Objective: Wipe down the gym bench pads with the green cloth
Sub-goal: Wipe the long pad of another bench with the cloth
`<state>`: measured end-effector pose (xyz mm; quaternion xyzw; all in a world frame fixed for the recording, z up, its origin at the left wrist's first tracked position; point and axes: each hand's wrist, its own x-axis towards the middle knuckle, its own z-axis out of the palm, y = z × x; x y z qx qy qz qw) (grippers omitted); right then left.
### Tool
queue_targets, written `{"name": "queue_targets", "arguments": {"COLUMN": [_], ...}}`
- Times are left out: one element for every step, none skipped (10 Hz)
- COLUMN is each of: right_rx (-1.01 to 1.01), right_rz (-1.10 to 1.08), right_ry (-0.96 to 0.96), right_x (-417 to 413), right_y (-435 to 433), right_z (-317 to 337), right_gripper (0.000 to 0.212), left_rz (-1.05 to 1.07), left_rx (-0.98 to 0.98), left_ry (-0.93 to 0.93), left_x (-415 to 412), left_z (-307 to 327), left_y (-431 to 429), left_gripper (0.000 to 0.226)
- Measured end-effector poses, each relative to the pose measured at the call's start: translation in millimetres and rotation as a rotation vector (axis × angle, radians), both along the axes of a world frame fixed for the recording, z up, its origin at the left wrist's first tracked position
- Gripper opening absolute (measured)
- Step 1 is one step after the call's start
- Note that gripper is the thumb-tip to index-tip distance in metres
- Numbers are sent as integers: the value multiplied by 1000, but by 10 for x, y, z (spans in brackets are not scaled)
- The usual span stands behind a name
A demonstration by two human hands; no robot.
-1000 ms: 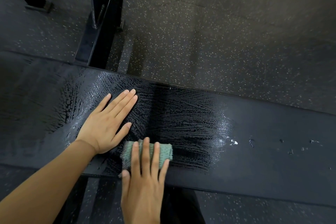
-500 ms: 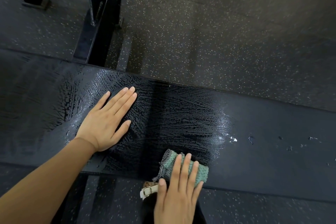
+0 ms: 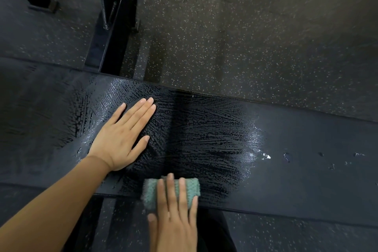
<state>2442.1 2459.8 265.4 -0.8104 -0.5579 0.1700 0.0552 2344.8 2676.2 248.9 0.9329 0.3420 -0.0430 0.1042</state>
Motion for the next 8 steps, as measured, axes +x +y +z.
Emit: {"name": "queue_targets", "arguments": {"right_rx": [-65, -118, -165, -96, -24, 5, 10, -7], "right_rz": [-16, -110, -238, -279, -206, -161, -127, -83], "right_ry": [-65, -75, -41, -6, -16, -21, 7, 100], "right_x": [263, 484, 475, 431, 556, 725, 893, 1046], "right_y": [-95, -188, -92, 135, 390, 719, 1061, 1288], "right_z": [15, -13, -11, 0, -5, -14, -27, 1], "right_gripper": [66, 61, 62, 62, 61, 62, 62, 62], "left_rz": [-2, 2, 3, 7, 10, 13, 16, 18], "left_rx": [0, -8, -9, 0, 11, 7, 5, 5], "left_ry": [-3, -2, -6, -5, -4, -2, -7, -7], "left_x": [-12, -13, -9, -13, -2, -2, 1, 8], "left_z": [2, -3, -2, -2, -3, 10, 8, 19], "left_y": [7, -4, 6, -7, -3, -2, -11, -13], "left_gripper": [69, 69, 69, 69, 69, 69, 69, 69]}}
